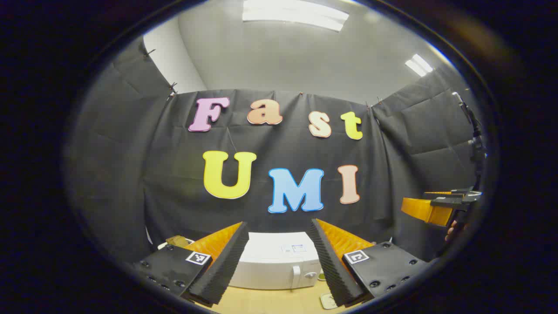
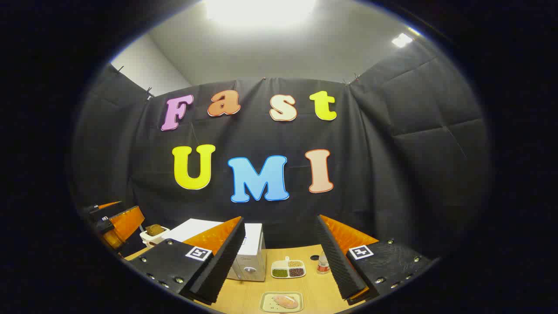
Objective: Open the microwave oven with the left hand, put the food in, and close the microwave oven.
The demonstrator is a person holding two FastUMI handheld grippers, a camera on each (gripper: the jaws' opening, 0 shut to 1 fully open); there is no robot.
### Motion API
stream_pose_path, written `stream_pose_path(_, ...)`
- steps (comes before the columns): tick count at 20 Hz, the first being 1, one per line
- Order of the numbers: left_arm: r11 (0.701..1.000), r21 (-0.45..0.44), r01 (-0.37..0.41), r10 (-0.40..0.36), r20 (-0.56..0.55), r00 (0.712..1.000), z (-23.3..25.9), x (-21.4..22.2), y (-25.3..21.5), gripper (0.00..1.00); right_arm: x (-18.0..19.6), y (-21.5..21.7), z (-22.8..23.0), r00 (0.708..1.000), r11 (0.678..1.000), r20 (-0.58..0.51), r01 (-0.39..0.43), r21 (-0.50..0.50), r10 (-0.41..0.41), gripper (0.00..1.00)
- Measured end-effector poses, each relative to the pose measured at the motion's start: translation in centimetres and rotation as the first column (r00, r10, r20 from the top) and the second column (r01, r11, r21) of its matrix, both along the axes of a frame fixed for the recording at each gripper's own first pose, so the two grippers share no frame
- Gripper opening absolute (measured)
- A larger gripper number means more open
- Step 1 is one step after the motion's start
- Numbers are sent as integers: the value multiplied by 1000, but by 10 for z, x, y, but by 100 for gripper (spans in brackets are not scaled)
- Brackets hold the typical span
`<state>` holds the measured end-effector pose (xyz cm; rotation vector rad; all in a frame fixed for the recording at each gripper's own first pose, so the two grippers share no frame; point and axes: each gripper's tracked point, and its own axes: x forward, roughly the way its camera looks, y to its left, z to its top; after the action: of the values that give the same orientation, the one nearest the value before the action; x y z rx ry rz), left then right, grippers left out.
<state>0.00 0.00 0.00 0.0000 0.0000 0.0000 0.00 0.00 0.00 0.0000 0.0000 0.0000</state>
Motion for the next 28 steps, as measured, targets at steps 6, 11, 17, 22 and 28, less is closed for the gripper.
stream_pose_path(6,997,36,-72,73,-24,997,-6,4,-12,95,19,-13,-15,997,997,-29,-72,-1,72,98)
stream_pose_path(11,996,57,-68,69,-9,998,-16,5,-30,92,25,-18,-28,994,995,-28,-101,24,102,98)
stream_pose_path(17,992,107,-65,59,57,997,-36,30,-32,95,26,-3,-10,990,989,41,-140,55,138,99)
stream_pose_path(22,1000,-12,-11,11,-23,1000,-105,57,-46,96,21,-11,-20,996,996,31,-82,22,81,96)
stream_pose_path(28,1000,-11,24,-26,-148,989,-204,95,-61,96,7,-16,-67,995,998,-74,-63,23,65,99)
